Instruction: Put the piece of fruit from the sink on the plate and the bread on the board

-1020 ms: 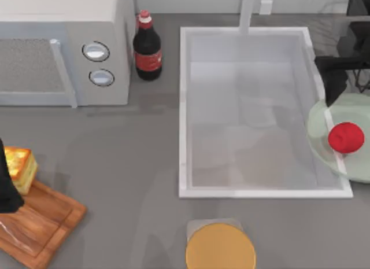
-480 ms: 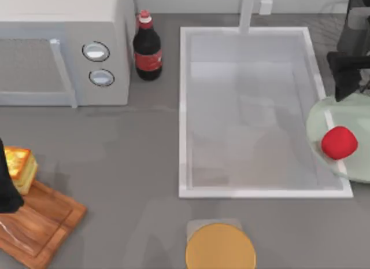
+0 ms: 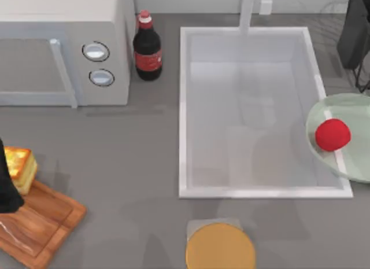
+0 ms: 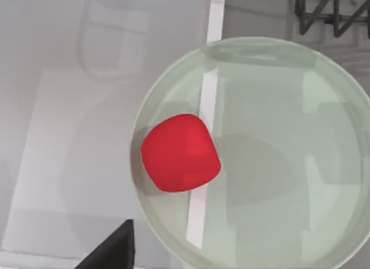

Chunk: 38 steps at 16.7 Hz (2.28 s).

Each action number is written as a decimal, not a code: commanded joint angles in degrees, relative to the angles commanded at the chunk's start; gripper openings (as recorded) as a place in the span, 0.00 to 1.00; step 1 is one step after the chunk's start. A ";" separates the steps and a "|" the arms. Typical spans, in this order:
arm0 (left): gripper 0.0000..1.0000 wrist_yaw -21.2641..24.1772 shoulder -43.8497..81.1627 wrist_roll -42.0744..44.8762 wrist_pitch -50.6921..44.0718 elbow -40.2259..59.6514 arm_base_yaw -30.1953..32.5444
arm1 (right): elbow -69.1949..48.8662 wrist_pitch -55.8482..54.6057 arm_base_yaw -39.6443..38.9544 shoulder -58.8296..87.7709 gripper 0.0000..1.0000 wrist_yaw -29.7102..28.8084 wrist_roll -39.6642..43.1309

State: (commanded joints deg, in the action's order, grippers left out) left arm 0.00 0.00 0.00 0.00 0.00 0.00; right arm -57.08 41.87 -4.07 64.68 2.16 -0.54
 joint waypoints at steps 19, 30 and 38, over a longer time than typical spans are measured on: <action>1.00 0.00 0.00 0.00 0.00 0.00 0.00 | 57.09 -41.87 4.07 -64.68 1.00 -2.16 0.54; 1.00 -0.25 31.98 2.50 -21.64 24.95 0.17 | 57.09 -41.87 4.07 -64.68 1.00 -2.16 0.54; 1.00 -0.56 77.04 5.59 -48.58 55.90 0.37 | 57.09 -41.87 4.07 -64.68 1.00 -2.16 0.54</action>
State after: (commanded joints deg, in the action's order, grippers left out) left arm -0.56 77.04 5.59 -48.58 55.90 0.37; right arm 0.00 0.00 0.00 0.00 0.00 0.00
